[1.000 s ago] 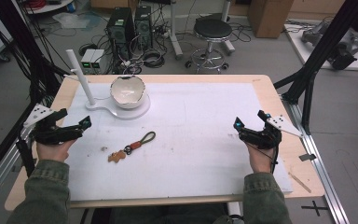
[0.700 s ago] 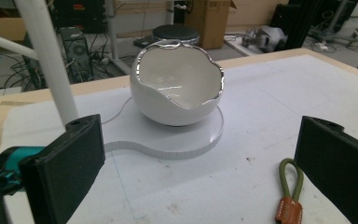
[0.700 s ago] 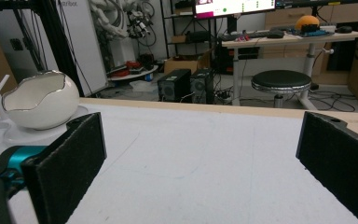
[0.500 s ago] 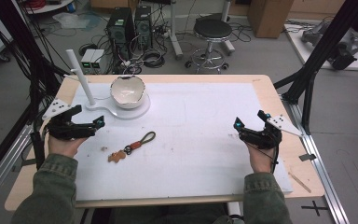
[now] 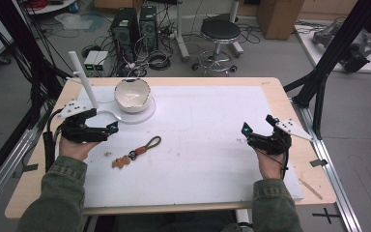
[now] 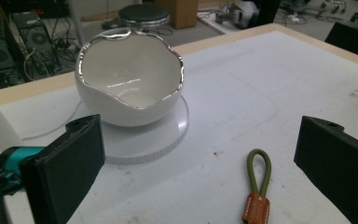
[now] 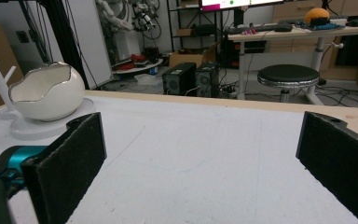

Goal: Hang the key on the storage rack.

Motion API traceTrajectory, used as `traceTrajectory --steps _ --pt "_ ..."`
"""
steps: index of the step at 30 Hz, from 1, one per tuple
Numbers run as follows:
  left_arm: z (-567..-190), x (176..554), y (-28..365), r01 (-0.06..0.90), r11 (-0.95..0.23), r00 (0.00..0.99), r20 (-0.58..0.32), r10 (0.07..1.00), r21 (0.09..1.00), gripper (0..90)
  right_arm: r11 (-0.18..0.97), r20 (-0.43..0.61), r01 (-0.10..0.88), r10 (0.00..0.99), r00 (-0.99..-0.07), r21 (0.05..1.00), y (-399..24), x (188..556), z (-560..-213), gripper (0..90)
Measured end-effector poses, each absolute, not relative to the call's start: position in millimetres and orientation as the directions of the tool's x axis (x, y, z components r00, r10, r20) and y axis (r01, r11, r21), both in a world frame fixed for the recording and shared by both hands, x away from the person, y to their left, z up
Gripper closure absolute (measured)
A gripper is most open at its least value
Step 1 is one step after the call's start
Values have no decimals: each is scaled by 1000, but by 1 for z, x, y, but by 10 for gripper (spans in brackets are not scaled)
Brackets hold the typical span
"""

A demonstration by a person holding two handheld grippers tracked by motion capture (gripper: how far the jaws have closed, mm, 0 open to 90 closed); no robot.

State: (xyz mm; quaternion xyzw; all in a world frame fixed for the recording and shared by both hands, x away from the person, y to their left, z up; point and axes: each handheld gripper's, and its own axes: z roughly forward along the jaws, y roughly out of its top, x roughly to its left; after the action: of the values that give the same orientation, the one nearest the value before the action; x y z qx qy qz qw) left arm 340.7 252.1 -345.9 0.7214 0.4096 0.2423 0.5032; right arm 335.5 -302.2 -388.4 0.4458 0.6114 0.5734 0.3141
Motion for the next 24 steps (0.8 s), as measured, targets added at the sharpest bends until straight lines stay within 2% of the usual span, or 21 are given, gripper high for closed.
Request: traceTrajectory --steps 24 --pt "-359 350 222 390 -247 621 -56 782 887 22 -53 129 190 903 -411 980 -303 335 -389 5"
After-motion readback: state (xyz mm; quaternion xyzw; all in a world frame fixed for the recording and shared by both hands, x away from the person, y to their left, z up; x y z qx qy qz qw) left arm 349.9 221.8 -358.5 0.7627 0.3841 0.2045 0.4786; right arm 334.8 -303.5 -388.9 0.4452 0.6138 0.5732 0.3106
